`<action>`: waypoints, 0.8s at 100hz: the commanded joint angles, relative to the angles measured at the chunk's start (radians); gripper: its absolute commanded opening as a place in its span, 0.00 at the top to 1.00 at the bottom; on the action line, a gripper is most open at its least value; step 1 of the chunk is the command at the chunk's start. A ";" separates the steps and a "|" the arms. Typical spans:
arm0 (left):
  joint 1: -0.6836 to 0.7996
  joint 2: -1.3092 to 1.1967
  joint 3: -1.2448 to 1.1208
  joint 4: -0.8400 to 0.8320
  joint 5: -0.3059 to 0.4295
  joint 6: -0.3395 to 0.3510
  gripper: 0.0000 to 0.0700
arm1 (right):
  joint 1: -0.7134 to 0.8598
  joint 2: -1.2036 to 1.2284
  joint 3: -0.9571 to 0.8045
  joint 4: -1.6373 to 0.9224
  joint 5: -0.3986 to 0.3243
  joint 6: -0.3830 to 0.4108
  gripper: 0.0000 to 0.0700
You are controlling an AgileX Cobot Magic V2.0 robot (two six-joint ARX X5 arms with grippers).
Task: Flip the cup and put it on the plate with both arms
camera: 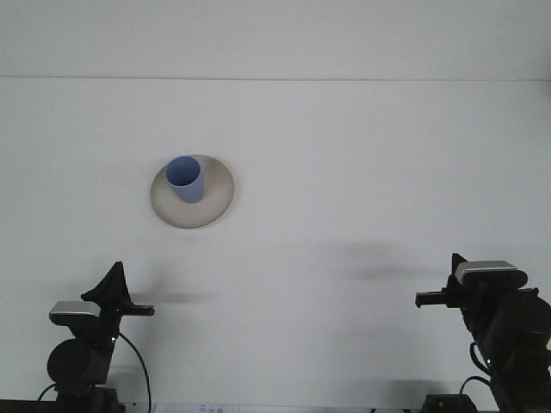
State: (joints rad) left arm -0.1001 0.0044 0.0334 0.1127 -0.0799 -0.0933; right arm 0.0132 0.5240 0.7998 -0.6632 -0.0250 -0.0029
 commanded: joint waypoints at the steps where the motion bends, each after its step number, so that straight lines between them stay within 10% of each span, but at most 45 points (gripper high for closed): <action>1: 0.002 -0.001 -0.019 0.013 0.002 -0.002 0.98 | 0.003 -0.015 -0.019 0.046 0.013 0.006 1.00; 31: 0.002 -0.001 -0.019 0.013 0.002 -0.002 0.98 | 0.003 -0.209 -0.341 0.564 0.056 0.003 1.00; 80: 0.002 -0.001 -0.019 0.013 0.002 -0.002 0.98 | 0.001 -0.523 -0.727 0.686 0.059 0.007 1.00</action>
State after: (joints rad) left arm -0.1001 0.0044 0.0334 0.1135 -0.0795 -0.0933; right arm 0.0135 0.0025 0.0982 -0.0166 0.0307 -0.0025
